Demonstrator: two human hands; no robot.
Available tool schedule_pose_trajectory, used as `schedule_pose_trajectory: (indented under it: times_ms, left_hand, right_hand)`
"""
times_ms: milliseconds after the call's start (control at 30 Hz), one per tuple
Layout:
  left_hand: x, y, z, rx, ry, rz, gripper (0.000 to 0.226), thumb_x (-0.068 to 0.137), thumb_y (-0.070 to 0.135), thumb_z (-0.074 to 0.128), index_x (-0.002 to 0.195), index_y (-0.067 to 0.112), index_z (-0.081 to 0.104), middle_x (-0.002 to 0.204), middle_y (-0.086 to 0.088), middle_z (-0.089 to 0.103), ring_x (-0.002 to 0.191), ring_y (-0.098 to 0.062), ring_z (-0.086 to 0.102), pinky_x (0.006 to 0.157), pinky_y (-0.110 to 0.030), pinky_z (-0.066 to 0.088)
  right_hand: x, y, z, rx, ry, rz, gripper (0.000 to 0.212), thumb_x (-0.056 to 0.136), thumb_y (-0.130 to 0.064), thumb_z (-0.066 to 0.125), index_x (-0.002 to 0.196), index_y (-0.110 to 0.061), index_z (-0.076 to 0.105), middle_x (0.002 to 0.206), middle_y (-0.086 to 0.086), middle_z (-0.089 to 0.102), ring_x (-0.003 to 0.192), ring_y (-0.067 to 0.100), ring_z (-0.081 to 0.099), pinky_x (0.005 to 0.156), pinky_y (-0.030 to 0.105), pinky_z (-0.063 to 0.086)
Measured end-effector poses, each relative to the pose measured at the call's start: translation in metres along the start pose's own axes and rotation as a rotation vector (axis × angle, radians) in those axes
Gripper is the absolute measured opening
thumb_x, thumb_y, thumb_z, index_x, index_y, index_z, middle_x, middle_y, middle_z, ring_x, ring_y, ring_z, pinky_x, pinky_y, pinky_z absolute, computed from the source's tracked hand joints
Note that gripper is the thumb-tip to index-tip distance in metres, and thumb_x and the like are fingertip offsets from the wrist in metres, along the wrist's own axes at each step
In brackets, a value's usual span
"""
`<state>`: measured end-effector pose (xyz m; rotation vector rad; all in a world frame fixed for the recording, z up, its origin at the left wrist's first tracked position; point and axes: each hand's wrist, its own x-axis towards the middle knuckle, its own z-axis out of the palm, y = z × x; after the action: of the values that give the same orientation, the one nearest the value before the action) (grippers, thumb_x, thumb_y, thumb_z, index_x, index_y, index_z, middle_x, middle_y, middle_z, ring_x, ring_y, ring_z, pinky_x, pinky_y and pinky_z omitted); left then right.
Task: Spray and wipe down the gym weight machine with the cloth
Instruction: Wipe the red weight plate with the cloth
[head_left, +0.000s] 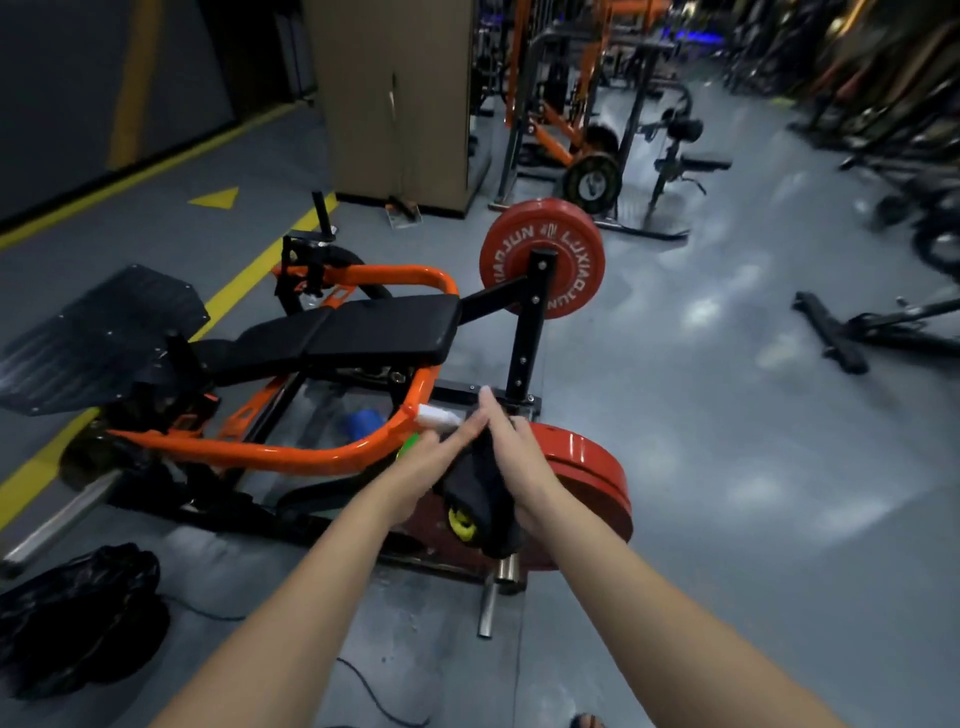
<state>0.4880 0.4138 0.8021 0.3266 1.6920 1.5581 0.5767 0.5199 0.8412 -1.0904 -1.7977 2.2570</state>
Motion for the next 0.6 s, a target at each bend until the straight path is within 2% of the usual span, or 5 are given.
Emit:
schedule_pose_trajectory:
  times_ms: [167,300,433,500,600]
  left_hand:
    - [-0.043,0.033,-0.010,-0.100,-0.141,-0.030,0.067,0.071,0.051,0.088,0.126,0.020,0.068,0.118,-0.009,0.075,0.112,-0.028,0.071,0.106,-0.047,0.049]
    - [-0.062,0.045,-0.007,-0.054,-0.132,-0.056,0.038,0.087,0.027,0.077,0.120,0.009,0.071,0.112,-0.015,0.076,0.105,-0.029,0.074,0.095,-0.038,0.055]
    - [-0.079,0.057,0.001,0.041,-0.156,-0.101,0.038,0.082,0.026,0.076,0.116,0.011,0.071,0.103,-0.011,0.078,0.094,-0.023,0.076,0.085,-0.033,0.057]
    - [-0.081,0.064,0.000,-0.066,-0.199,-0.138,0.065,0.066,0.028,0.085,0.125,0.008,0.068,0.116,-0.016,0.074,0.105,-0.029,0.072,0.101,-0.041,0.052]
    - [-0.091,0.078,0.009,-0.120,-0.358,-0.152,0.073,0.063,0.023,0.080,0.131,0.002,0.063,0.127,-0.020,0.061,0.115,-0.034,0.058,0.109,-0.045,0.041]
  right_hand:
    - [-0.040,-0.010,0.010,0.200,-0.201,0.012,0.076,0.104,-0.064,0.030,0.092,-0.013,0.084,0.110,0.013,0.077,0.101,0.023,0.075,0.093,0.037,0.055]
    - [-0.048,-0.012,-0.014,-0.083,-0.153,-0.076,0.051,0.106,-0.052,0.039,0.125,-0.019,0.072,0.127,0.004,0.072,0.116,0.018,0.068,0.096,0.034,0.050]
    - [-0.044,-0.004,-0.053,-0.565,0.031,-0.325,0.029,0.102,-0.029,0.045,0.114,-0.035,0.070,0.134,-0.002,0.053,0.121,0.012,0.055,0.097,0.018,0.047]
    - [-0.048,0.008,-0.072,-0.610,-0.013,-0.363,0.038,0.098,-0.012,0.051,0.124,-0.039,0.059,0.134,0.001,0.055,0.112,0.018,0.064,0.091,0.033,0.057]
    - [-0.051,0.023,-0.098,-0.789,-0.167,-0.481,0.085,0.077,-0.021,0.085,0.148,-0.041,0.043,0.145,-0.005,0.056,0.128,0.014,0.059,0.106,0.047,0.052]
